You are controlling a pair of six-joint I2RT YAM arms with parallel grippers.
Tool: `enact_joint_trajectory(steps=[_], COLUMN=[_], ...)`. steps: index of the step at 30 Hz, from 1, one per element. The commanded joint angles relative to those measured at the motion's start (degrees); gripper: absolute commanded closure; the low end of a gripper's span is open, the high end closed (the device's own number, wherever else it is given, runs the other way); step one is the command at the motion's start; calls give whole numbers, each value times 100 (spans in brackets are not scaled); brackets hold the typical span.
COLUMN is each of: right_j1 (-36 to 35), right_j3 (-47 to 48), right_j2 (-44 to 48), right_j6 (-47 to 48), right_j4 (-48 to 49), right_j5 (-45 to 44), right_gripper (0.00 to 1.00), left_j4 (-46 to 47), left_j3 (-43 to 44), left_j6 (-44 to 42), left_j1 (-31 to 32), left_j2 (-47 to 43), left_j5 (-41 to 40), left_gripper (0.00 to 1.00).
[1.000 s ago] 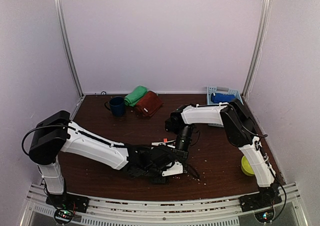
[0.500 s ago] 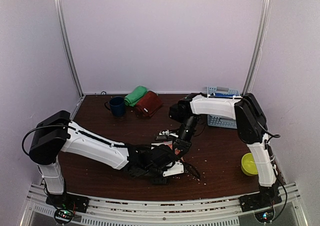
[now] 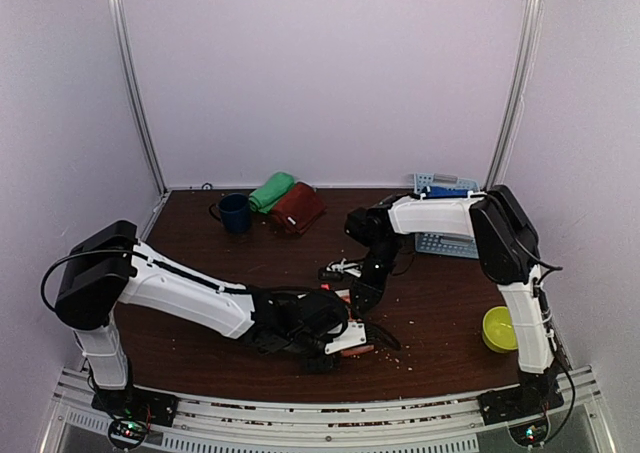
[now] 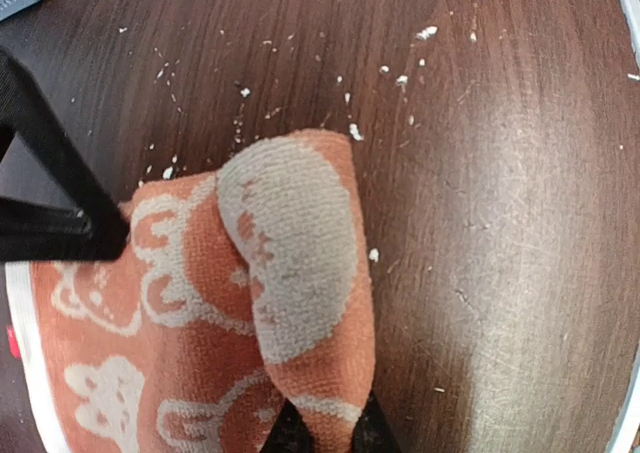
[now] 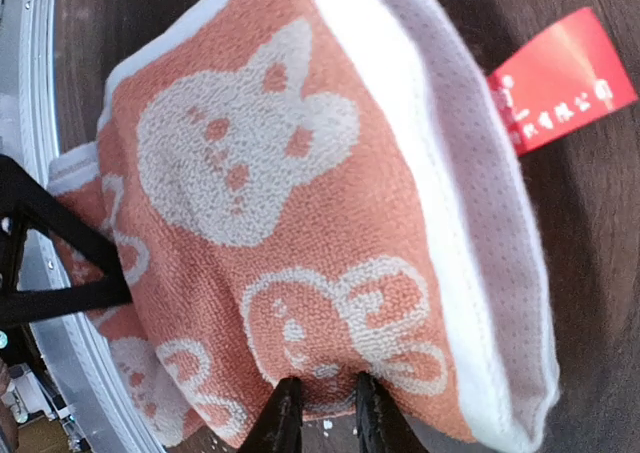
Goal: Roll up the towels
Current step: Roll the towel at the center of the board.
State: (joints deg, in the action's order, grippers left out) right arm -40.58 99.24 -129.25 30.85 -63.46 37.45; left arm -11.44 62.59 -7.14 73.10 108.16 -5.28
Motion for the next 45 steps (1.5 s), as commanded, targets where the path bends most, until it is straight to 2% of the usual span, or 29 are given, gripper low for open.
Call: enact_joint_trajectory(steps=[1, 4, 6, 11, 14, 20, 22, 24, 26, 28, 30, 32, 36, 40, 45], right_j1=[-210, -121, 47, 621, 922, 1087, 1047, 799, 243, -343, -775, -1082, -1549, -1881, -2073], right_j3=[504, 839, 868, 745, 521, -819, -1275, -1753, -2179, -2554, -3031, -3429, -3859, -4157, -4049], right_j2=[-325, -278, 26, 1268, 2107, 4063, 4582, 4984, 5162, 5077, 5013, 5002, 4663, 4244, 3701], right_j6=[-175, -282, -387, -663, -826, -31, 308, 723, 1159, 1203, 1183, 1034, 1031, 1108, 1161], right_j4=[229, 161, 255, 557, 836, 1013, 944, 860, 674, 749, 1119, 1732, 2668, 3555, 3990], right_j5=[-326, -439, -496, -427, -170, 1010, 1629, 1883, 1425, 498, -207, -812, -1715, -2312, -2455], right_gripper=[78, 79, 76, 69, 68, 67, 66, 65, 64, 64, 60, 52, 49, 49, 47], left_j4=[-110, -136, -74, 137, 606, 475, 576, 546, 224, -106, -379, -581, -707, -760, -896], left_j3=[-86, -129, -221, -323, -506, -192, -140, -36, 201, 428, 603, 703, 742, 729, 699], left_j6=[302, 481, 647, 833, 1132, 1487, 1657, 1768, 1737, 1657, 1579, 1526, 1575, 1643, 1666], left_j1=[-129, -386, -611, -1149, -1521, -2223, -2290, -2331, -2363, -2379, -2392, -2417, -2448, -2448, -2445], left_j2=[-189, -204, -245, -194, -81, 915, 1114, 1293, 1505, 1701, 1846, 1915, 1982, 2001, 1971], left_j5=[394, 798, 1219, 2616, 3617, 5338, 5667, 5894, 6085, 6210, 6257, 6272, 6299, 6290, 6244], left_gripper=[89, 90, 89, 89, 86, 85, 85, 85, 85, 85, 85, 85, 84, 83, 82])
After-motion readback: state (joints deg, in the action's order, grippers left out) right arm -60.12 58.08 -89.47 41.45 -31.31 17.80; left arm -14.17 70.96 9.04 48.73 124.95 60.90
